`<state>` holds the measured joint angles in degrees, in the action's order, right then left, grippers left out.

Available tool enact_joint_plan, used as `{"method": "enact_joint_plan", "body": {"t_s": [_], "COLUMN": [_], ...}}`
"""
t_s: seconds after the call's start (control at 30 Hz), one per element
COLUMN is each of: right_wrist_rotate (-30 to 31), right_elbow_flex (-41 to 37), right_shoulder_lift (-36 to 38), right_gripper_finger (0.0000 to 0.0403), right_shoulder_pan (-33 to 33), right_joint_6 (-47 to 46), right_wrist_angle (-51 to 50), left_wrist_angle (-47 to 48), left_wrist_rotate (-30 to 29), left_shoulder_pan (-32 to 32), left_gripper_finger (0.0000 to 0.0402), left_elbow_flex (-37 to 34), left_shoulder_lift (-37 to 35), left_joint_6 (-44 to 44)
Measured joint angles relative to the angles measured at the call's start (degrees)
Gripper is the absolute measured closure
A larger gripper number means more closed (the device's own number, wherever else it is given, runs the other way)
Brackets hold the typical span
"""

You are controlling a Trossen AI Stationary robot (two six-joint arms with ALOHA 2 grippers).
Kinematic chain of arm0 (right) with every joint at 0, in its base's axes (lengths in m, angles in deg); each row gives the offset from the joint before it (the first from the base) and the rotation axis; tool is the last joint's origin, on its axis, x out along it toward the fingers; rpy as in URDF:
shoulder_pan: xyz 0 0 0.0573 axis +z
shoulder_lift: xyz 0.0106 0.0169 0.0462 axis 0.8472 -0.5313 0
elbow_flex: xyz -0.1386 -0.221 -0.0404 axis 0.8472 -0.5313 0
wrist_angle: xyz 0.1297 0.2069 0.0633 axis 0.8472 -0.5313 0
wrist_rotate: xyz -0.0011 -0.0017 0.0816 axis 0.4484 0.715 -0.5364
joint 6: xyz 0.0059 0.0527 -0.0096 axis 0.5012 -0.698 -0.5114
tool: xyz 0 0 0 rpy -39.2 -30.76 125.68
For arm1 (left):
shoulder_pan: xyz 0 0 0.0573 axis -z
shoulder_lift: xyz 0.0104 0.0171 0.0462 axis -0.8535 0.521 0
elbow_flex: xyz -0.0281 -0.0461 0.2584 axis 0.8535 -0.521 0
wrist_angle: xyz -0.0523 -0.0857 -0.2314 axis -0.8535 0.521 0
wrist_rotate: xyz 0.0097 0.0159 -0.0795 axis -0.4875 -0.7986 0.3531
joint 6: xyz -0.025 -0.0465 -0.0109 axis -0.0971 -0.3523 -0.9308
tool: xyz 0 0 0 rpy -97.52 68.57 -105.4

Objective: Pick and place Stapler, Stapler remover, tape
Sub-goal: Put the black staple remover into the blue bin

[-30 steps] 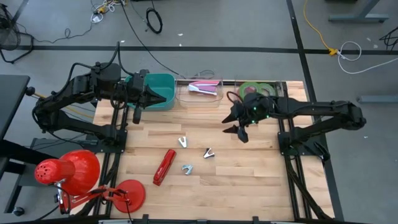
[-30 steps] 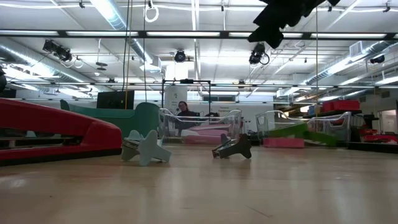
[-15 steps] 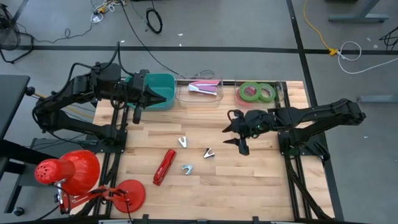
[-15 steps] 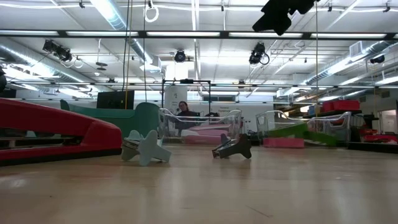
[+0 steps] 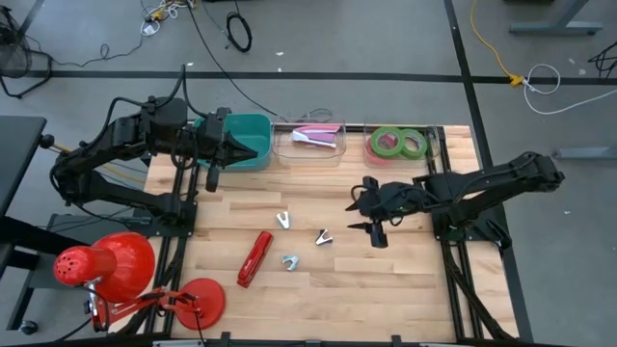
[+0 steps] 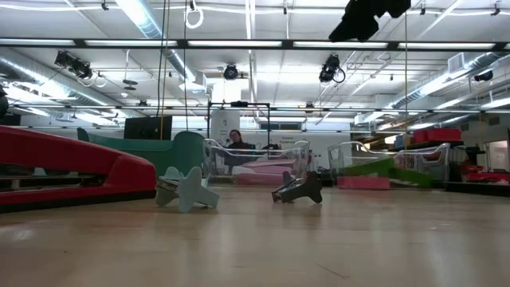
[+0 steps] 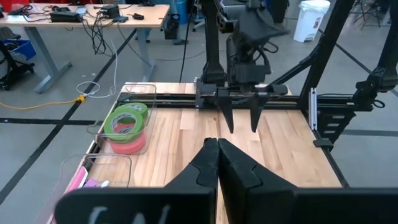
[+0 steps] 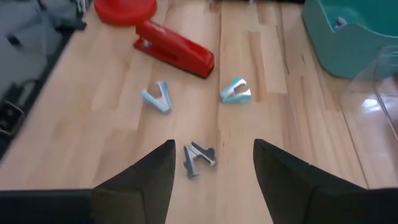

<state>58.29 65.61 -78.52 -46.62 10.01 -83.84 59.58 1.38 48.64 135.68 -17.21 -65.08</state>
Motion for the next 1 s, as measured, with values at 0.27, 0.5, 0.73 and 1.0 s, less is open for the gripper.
{"method": "enact_joint_plan", "body": {"t_s": [0.27,0.5,0.73,1.0], "right_wrist_rotate": [0.0,0.0,-0.3,-0.7], "right_elbow_flex": [0.0,0.0,0.0,0.0], "right_shoulder_lift": [-5.1,-10.8,-15.7,-19.7], "right_gripper_finger": [0.0188,0.0189,0.0189,0.0189], "right_shoulder_pan": [0.0,0.2,1.5,3.2], "right_joint_6": [8.6,13.5,18.0,18.1], "right_wrist_angle": [2.0,3.4,4.4,5.4], "left_wrist_angle": [0.0,0.1,0.1,0.1], "left_wrist_rotate": [0.0,0.0,0.0,0.0], "left_shoulder_pan": [0.0,0.0,0.0,0.0], "left_gripper_finger": [0.0388,0.039,0.0395,0.0393], "left_elbow_flex": [0.0,0.0,0.0,0.0], "left_shoulder_lift": [0.0,0.0,0.0,0.0], "left_joint_6": [1.7,1.8,1.6,1.7]}}
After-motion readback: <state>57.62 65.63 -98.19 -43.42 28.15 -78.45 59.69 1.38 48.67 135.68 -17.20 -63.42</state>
